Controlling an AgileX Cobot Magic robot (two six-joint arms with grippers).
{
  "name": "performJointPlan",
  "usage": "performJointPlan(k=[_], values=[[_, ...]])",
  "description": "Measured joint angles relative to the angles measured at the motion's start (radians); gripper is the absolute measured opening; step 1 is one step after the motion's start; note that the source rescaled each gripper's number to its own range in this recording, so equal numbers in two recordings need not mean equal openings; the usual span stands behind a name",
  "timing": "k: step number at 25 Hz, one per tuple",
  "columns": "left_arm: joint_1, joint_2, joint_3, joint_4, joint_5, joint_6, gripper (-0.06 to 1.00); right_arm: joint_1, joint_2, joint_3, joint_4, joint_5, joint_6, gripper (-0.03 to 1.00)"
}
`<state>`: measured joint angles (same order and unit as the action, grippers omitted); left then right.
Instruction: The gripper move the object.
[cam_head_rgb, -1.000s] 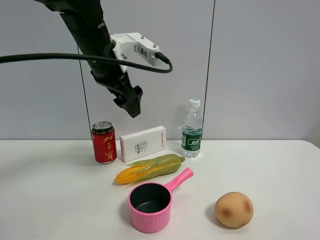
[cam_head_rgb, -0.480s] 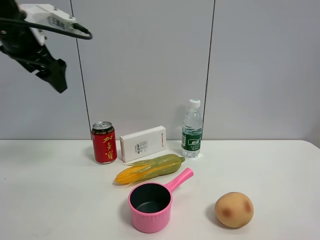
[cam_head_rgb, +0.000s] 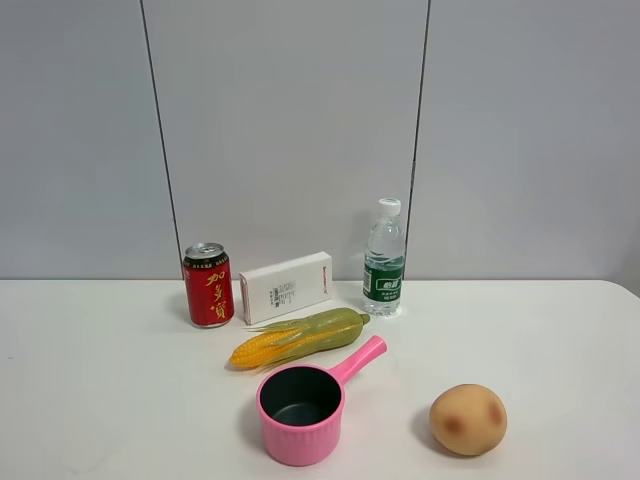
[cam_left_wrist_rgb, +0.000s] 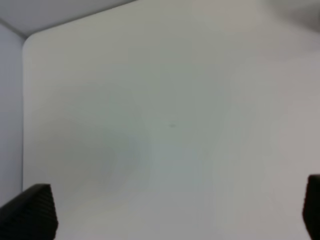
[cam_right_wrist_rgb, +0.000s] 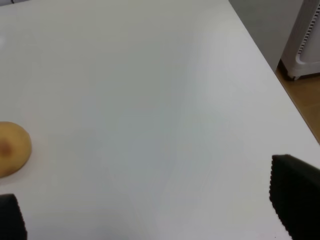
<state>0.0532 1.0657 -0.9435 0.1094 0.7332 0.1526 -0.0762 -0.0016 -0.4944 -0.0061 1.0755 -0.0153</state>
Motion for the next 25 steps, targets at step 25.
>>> performJointPlan(k=[25], values=[[0.006,-1.052,0.41,0.002,0.301,-0.358,0.99,0.0,0.0,0.0,0.0,0.0,0.0,1.0]])
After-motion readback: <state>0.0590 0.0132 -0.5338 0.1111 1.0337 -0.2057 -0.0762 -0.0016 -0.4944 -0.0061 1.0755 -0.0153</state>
